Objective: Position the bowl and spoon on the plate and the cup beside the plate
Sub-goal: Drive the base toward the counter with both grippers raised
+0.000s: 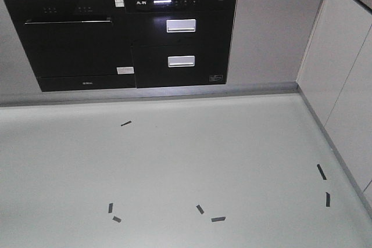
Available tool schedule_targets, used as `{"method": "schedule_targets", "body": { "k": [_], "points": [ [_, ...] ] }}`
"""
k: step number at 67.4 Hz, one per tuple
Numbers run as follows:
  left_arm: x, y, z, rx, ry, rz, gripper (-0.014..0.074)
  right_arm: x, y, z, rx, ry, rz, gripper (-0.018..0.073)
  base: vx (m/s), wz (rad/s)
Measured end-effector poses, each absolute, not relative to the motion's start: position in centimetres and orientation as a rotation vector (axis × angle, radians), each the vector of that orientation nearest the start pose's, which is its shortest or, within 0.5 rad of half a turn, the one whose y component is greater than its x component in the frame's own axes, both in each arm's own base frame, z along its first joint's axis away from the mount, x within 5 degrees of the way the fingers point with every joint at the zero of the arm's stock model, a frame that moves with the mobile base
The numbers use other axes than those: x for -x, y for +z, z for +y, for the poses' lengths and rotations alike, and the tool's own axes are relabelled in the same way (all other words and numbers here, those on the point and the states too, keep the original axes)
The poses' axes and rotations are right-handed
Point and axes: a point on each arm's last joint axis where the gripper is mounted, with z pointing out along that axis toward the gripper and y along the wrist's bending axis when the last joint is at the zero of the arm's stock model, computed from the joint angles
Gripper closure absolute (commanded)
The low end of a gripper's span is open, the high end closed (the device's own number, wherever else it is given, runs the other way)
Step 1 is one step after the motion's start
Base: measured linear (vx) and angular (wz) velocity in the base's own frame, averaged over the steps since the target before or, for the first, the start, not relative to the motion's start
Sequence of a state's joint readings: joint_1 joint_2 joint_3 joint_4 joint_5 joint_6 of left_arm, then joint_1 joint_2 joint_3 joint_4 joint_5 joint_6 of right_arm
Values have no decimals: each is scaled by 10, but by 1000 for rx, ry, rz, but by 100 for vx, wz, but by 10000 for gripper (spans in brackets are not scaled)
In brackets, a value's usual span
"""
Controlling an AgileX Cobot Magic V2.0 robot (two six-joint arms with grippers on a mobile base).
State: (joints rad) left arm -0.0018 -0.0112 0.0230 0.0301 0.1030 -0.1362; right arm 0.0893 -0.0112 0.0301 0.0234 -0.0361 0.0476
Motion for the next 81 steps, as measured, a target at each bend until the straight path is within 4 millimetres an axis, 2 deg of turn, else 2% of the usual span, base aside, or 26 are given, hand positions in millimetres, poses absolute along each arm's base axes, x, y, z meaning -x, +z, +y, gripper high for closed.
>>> {"method": "schedule_targets", "body": {
  "k": [81],
  "points": [
    [-57, 197, 0, 86, -82, 1597, 603, -56, 207, 5, 13, 130, 1468, 570, 9, 7]
  ]
}}
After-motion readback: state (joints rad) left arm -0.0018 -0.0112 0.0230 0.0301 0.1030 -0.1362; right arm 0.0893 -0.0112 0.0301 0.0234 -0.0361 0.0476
